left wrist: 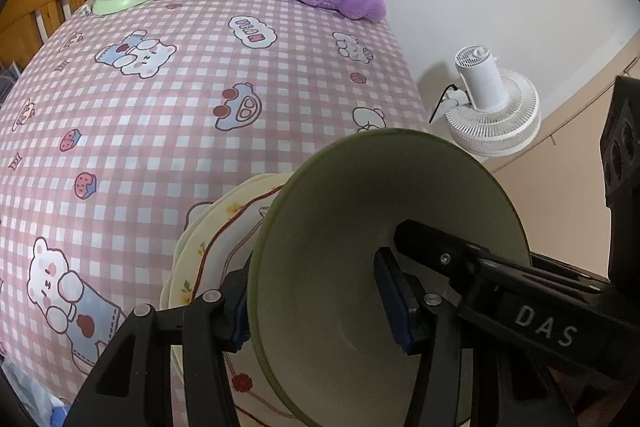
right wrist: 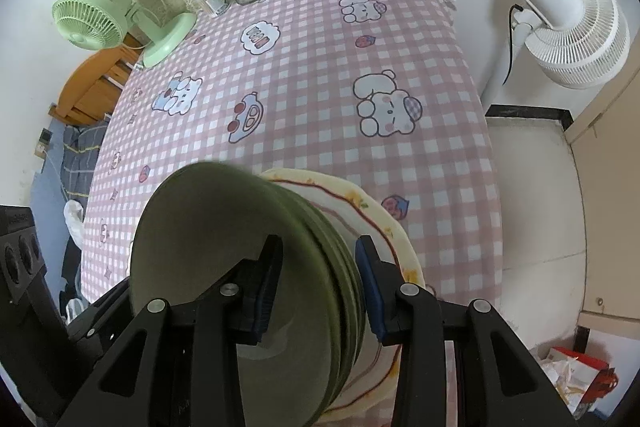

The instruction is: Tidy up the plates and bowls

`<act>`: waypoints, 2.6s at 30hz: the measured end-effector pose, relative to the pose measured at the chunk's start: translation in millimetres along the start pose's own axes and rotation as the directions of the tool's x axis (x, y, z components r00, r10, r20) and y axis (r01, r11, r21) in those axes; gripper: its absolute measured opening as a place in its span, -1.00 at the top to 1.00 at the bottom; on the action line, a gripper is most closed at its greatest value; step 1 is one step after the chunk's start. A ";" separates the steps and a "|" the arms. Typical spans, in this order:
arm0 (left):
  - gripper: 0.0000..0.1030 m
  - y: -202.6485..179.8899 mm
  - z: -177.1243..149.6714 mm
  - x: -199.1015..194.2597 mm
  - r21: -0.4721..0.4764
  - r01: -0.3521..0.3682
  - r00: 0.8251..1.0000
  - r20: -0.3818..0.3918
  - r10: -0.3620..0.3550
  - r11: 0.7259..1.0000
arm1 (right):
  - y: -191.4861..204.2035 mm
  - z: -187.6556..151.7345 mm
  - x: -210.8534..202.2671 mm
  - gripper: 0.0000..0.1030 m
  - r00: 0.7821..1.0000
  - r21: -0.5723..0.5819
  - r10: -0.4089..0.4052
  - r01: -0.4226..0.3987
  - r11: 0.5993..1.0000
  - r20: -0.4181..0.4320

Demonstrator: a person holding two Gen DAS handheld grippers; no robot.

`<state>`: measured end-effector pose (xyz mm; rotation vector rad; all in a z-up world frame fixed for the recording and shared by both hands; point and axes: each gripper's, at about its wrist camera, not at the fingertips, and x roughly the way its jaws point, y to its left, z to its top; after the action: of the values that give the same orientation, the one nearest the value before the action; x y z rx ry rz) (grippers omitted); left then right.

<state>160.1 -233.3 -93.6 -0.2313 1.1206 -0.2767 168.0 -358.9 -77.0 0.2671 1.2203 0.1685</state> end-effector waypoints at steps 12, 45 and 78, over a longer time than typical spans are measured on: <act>-0.36 5.0 -7.5 -3.7 -0.038 -0.048 0.999 0.011 0.049 0.998 | -4.7 -0.9 4.8 0.15 0.998 -0.023 0.066 -0.066 0.998 -0.010; -0.90 157.6 -33.1 -159.6 0.161 -0.240 0.871 0.471 0.139 0.957 | 173.7 -90.4 -66.3 -0.49 0.825 0.055 -0.206 0.209 0.976 0.526; -0.99 218.4 -156.2 -185.4 0.093 -0.237 0.809 0.570 0.143 0.967 | 225.2 -226.4 -35.6 -0.67 0.725 0.008 -0.194 0.251 0.968 0.661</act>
<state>-35.0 27.2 -70.8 -0.0441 0.5233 -0.1027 -53.7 -127.8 -51.2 0.0851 0.5220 -0.0893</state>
